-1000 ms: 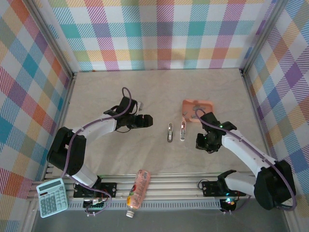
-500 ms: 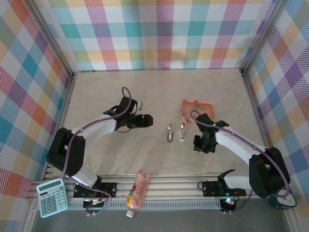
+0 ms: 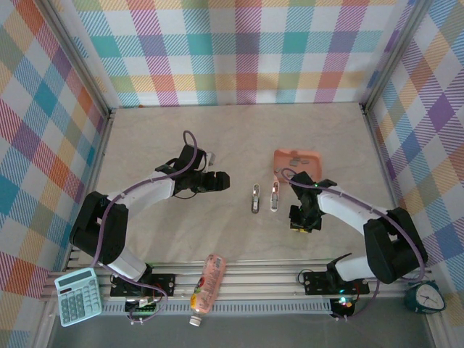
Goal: Load the staples into the stapler
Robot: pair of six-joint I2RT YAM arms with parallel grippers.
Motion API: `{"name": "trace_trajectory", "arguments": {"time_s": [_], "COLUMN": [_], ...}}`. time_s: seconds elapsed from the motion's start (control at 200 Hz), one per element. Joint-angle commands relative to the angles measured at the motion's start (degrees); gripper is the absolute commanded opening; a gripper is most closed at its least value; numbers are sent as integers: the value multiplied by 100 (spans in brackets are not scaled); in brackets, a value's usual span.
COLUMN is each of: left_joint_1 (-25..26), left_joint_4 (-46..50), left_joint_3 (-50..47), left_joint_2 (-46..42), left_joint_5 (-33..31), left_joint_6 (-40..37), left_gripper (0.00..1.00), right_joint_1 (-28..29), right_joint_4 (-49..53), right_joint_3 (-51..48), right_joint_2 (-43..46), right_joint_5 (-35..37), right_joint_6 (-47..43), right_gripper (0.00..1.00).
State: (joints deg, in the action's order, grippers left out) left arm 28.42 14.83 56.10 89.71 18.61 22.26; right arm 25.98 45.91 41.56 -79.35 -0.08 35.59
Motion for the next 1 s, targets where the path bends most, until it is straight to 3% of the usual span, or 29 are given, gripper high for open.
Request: {"name": "trace_trajectory", "arguments": {"time_s": [0.0,0.215,0.395,0.635,0.995], "left_joint_1": [58,67,75,90,102], "left_joint_4": [12,20,7,4,7], "left_joint_3": [113,114,121,117,129], "left_joint_2": [11,3,25,38,64], "left_joint_5": [81,68,99,110,119], "left_joint_6": [-10,-12,2,15,24], "left_gripper": [76,76,76,76,76], "right_joint_1": [48,48,52,24,-222], "right_joint_4": [30,105,176,929,718], "right_joint_3": [-52,-58,3,461,586], "right_joint_2": [-54,-113,-195,139,-219], "right_joint_5": [-46,-83,-137,7,-361], "right_joint_6": [62,53,28,-95,-346], "right_gripper": [20,21,28,34,33]}}
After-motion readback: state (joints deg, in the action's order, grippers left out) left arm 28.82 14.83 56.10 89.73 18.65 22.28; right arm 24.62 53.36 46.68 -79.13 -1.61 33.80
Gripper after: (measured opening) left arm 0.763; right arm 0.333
